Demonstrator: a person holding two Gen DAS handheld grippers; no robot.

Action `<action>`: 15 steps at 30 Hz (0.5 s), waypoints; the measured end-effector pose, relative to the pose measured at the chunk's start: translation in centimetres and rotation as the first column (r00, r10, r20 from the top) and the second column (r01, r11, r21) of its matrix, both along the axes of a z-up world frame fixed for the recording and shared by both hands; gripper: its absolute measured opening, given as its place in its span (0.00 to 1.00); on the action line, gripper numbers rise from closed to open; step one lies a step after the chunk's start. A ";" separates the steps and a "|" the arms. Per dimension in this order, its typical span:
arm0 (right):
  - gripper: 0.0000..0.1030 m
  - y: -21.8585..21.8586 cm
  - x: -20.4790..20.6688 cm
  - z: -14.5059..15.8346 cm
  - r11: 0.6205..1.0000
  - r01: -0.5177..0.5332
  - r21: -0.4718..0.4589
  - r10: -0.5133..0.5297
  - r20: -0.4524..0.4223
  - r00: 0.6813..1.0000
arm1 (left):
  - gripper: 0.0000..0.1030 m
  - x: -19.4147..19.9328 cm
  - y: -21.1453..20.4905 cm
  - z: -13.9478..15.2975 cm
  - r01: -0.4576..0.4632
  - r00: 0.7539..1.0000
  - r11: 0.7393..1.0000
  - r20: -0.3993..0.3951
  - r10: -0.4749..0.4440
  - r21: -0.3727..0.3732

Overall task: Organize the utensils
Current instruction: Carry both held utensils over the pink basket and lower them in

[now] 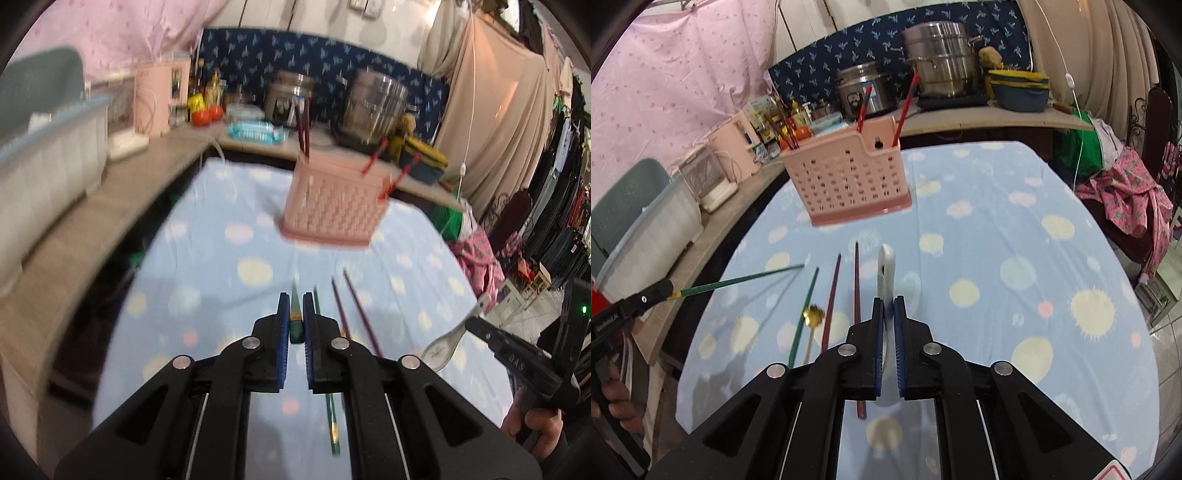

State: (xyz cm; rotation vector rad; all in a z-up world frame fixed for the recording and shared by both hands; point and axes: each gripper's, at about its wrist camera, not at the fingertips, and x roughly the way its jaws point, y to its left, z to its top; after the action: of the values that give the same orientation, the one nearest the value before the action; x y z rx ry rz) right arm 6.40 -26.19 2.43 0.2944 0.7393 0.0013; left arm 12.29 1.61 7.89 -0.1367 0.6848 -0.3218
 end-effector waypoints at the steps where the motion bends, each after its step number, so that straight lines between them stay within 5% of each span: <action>1: 0.06 -0.1 0.5 0.6 1.000 0.002 -0.004 -0.002 0.013 1.000 | 0.07 0.5 0.0 0.9 0.000 1.000 1.000 0.023 0.000 -0.009; 15: 0.07 -1.3 8.2 9.0 1.000 -0.002 0.006 0.001 0.200 0.980 | 0.06 8.4 -2.7 12.4 0.010 0.960 0.998 0.281 0.009 -0.066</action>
State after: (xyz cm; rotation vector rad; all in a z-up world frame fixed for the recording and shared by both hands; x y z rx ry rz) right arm 14.60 -27.51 11.41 0.2945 0.5395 0.0341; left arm 20.72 -1.05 20.25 -0.1507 0.3920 -0.3563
